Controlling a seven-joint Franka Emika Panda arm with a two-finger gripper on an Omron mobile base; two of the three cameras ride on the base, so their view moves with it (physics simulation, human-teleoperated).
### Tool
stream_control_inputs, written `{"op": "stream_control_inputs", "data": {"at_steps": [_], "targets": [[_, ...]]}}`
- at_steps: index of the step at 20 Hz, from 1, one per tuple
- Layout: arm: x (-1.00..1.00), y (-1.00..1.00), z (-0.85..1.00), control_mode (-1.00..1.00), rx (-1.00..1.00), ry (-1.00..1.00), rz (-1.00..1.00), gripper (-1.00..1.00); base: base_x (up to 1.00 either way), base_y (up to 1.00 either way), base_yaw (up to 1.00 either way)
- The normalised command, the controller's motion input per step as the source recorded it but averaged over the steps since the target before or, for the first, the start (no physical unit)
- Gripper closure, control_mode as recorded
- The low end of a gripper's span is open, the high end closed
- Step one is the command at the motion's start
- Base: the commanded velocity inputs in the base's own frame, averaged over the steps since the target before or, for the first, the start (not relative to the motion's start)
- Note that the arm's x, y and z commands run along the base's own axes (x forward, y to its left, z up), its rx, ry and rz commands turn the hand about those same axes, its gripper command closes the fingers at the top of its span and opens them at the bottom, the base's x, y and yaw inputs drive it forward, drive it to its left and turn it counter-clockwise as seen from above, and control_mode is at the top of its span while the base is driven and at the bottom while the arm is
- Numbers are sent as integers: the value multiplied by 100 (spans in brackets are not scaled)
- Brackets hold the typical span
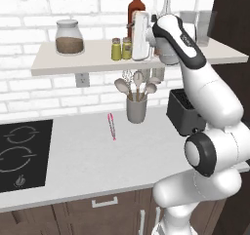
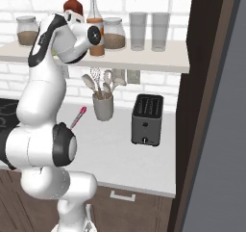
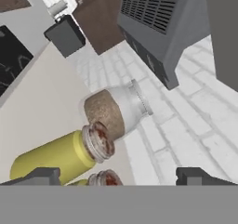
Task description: Put the shaker and condiment bottle from the counter next to their counterparts in the cabinet.
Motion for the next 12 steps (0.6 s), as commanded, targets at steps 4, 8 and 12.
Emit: {"op": "stream_control_inputs", "data": {"at_steps": [4,8,12], "targets": [[-68,-34,47,-100,0,-7,4,-100,0,0,0],[-82,-49,30,-100,0,-5,1,-100,0,0,0],[-93,-43,10,-100,0,-2,0,-100,0,0,0]]}}
